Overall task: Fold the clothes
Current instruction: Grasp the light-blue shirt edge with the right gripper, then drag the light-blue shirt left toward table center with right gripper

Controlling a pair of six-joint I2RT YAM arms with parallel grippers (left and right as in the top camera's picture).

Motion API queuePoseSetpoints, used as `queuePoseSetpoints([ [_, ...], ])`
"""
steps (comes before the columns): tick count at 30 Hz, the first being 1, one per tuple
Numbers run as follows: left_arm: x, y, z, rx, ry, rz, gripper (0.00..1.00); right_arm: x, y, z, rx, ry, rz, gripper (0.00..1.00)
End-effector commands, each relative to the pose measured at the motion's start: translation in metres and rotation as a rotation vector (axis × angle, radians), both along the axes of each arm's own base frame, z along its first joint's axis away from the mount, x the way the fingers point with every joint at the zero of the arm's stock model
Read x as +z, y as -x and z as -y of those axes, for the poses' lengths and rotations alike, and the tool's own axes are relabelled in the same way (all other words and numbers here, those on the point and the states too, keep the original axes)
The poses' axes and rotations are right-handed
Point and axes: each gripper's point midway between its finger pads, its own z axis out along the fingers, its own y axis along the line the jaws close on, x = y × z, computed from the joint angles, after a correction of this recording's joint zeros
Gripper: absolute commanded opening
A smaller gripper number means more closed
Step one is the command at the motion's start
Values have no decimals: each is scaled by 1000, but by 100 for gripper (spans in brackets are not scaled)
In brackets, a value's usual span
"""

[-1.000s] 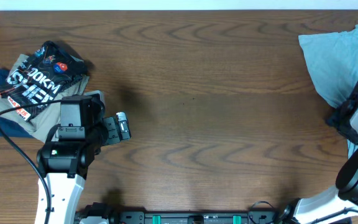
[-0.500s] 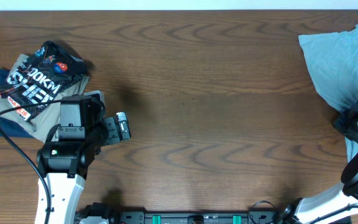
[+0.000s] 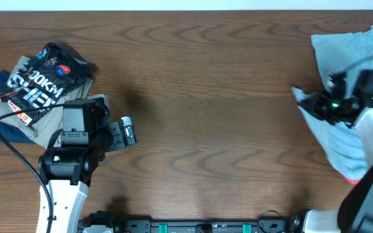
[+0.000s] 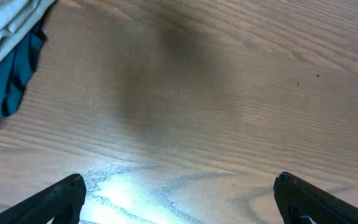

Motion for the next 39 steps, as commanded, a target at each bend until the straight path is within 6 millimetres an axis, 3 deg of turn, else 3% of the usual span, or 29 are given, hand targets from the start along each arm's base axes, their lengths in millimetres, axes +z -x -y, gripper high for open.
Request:
queuePoseSetpoints([
  [1, 6, -2, 0, 13, 13, 11, 98, 24, 8, -52, 160, -25, 51, 1],
  [6, 6, -2, 0, 13, 13, 11, 98, 42, 21, -128, 382, -49, 120, 1],
  [11, 6, -2, 0, 13, 13, 11, 98, 74, 9, -189, 538, -94, 337, 1],
  [16, 6, -2, 0, 13, 13, 10, 98, 111, -10, -217, 568, -127, 537, 1],
  [18, 6, -2, 0, 13, 13, 10, 98, 138, -13, -228, 589, -203, 631, 1],
  [19, 6, -2, 0, 13, 13, 10, 98, 161, -13, -236, 621, -264, 715, 1],
  [23, 6, -2, 0, 13, 13, 10, 98, 203, -13, -242, 650, -338, 876, 1],
  [25, 6, -2, 0, 13, 13, 10, 98, 206, -16, -242, 637, -334, 891, 1],
  [31, 6, -2, 0, 13, 13, 11, 98, 185, -15, -246, 613, -325, 792, 1],
  [34, 6, -2, 0, 13, 13, 11, 98, 190, -1, -265, 684, -345, 820, 1],
  [37, 6, -2, 0, 13, 13, 11, 98, 200, 14, -288, 754, -370, 875, 12],
  [39, 6, -2, 0, 13, 13, 11, 98, 204, 24, -301, 794, -381, 906, 13],
])
